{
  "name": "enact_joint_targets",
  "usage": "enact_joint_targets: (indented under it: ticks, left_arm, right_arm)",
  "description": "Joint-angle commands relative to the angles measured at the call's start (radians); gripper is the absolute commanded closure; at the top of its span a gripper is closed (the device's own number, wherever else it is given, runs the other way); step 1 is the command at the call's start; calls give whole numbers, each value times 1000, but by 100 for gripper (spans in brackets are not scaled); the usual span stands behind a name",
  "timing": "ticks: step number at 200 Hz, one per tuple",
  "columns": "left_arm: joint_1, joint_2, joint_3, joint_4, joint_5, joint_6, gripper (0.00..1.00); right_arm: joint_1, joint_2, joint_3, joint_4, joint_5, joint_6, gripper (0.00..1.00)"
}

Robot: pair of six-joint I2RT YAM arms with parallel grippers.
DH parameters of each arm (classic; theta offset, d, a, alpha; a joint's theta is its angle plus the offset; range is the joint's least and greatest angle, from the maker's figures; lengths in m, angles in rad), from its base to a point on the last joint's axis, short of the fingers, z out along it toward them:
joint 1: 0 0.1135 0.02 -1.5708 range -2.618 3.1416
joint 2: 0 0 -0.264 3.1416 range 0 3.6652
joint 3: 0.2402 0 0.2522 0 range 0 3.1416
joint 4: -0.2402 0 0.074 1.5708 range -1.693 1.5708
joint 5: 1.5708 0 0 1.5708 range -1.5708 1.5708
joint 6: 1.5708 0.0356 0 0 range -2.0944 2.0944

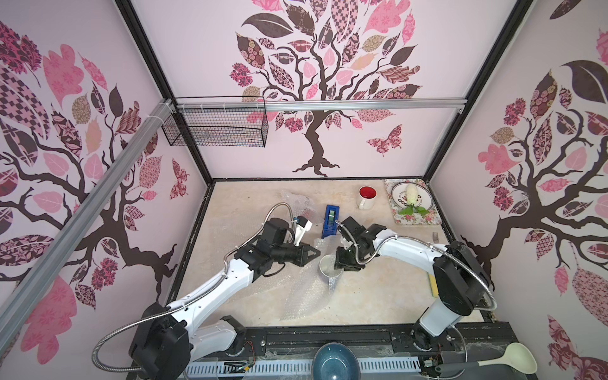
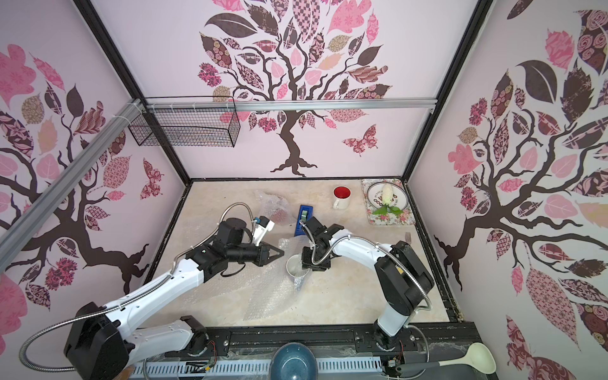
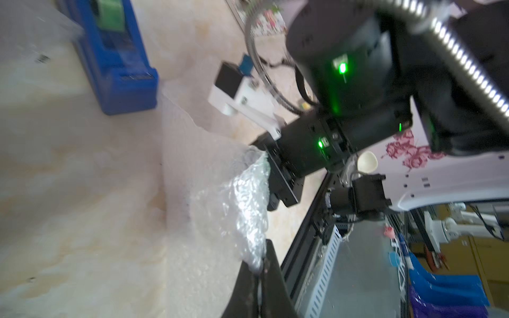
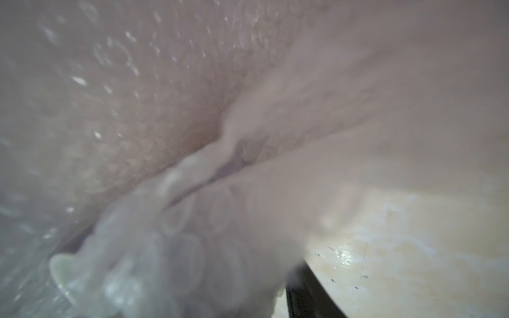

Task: Wrap mugs in bubble wrap
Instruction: Wrap the mug in bubble wrap.

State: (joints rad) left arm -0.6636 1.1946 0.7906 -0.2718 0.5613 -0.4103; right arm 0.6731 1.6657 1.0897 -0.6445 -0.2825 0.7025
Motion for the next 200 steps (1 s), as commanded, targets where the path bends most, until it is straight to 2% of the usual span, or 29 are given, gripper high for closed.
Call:
enact_joint_targets:
  ticks: [1,47,90,133,165,172,200]
  left_arm:
    - [-71,37,-40,-2,-71,50,100]
    - [-111,155,-15,-22,-124,93,100]
    - [-117,191,-18,-22,-141,112,100]
    - [-119,199,-16,-7,-117,115,100]
    - [-119,215,-10,-9,-101,123,100]
    - [-119,219,-7,-9,-100,124,100]
    - [-120,227,-1,-9,-96,125,100]
  right_arm:
    - [0,30,35,-18,8,12,55]
    - [2,21,35,-9,-14,33,54]
    - [-23,-70,51,-82,-13,75,38]
    - [-47,-240,32,-90,17,119,20]
    - [-46,-268,-28,27,-84,105,11]
    - [-44,-257,-34,42,-101,98,1]
    - [-32,-223,-54,23,-89,72,1]
